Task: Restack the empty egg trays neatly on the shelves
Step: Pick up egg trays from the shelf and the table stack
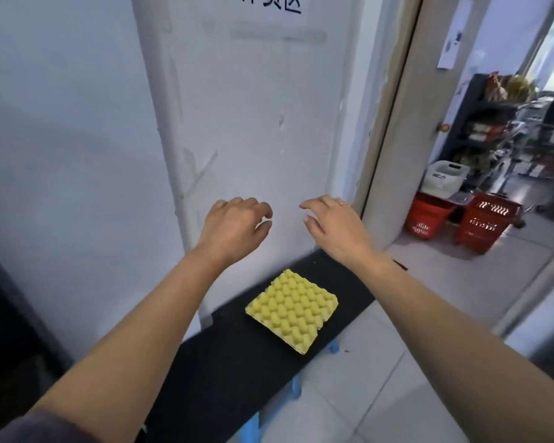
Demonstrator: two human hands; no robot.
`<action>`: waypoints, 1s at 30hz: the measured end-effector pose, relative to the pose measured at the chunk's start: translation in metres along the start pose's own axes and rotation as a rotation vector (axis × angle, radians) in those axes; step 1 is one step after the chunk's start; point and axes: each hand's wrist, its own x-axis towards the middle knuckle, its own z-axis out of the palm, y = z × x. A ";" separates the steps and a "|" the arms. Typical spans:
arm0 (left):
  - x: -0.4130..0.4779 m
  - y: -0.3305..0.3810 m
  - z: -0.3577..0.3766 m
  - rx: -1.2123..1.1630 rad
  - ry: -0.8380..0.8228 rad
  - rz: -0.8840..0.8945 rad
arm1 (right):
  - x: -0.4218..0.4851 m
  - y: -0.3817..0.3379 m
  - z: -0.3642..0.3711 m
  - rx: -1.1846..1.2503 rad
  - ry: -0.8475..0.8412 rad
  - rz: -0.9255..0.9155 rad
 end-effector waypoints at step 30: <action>0.020 -0.016 0.427 -0.263 -0.714 -0.826 | 0.058 0.310 0.385 0.149 -0.980 0.253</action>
